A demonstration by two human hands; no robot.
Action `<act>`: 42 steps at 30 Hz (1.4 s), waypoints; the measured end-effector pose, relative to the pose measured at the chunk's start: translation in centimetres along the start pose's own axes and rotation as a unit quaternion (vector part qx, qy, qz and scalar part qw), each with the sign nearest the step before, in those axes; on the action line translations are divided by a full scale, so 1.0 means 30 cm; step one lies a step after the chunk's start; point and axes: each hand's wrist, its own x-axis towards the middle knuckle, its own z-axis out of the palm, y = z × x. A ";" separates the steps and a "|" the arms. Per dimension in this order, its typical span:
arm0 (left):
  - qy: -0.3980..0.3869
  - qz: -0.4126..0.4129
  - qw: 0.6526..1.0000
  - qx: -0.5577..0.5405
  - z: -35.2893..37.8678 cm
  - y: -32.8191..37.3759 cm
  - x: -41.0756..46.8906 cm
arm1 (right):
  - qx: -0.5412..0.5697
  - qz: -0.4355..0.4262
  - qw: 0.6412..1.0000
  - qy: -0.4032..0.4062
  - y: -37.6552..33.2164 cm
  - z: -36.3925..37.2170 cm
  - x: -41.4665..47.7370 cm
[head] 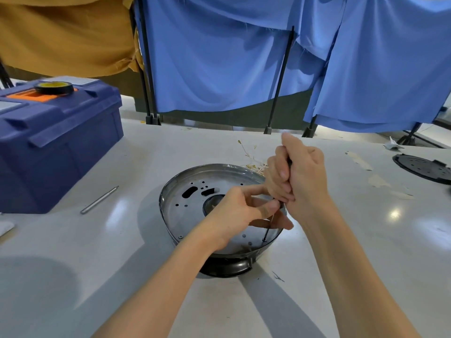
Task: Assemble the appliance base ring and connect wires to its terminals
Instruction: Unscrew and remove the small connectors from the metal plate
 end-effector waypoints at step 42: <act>0.067 -0.115 0.859 0.494 0.029 -0.013 0.039 | 0.002 -0.001 0.999 0.034 0.004 0.050 -0.049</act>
